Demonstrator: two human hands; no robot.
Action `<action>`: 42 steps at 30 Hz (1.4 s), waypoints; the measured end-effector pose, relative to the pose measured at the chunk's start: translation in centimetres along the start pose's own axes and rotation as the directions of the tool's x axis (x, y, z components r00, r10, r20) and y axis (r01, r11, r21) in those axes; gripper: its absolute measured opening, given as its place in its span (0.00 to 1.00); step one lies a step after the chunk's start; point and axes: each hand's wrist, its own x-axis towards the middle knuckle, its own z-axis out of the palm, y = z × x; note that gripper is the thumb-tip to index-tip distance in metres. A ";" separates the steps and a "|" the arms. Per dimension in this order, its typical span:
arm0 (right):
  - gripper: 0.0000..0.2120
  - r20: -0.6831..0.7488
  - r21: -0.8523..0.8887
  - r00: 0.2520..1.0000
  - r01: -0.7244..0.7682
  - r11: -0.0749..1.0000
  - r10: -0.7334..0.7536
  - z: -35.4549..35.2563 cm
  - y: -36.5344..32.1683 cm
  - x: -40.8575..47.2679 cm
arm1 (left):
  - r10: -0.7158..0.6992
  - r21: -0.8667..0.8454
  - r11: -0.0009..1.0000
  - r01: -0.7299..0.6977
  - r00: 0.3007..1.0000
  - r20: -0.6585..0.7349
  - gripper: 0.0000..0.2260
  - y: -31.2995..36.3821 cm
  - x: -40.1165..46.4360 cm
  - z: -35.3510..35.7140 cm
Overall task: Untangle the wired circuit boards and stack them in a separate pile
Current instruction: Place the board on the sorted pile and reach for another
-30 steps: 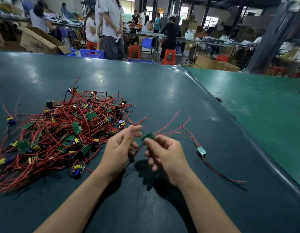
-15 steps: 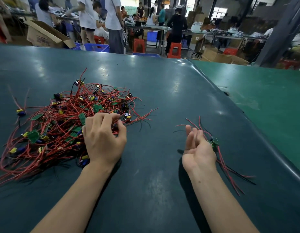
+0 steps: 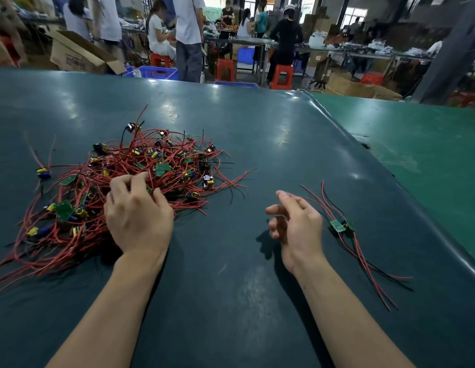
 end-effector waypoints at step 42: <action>0.04 0.300 -0.144 0.951 0.125 0.982 -0.077 0.1 0.7 -0.3 | 0.169 -0.717 0.290 0.634 0.703 0.690 0.07 5.1 -3.6 1.1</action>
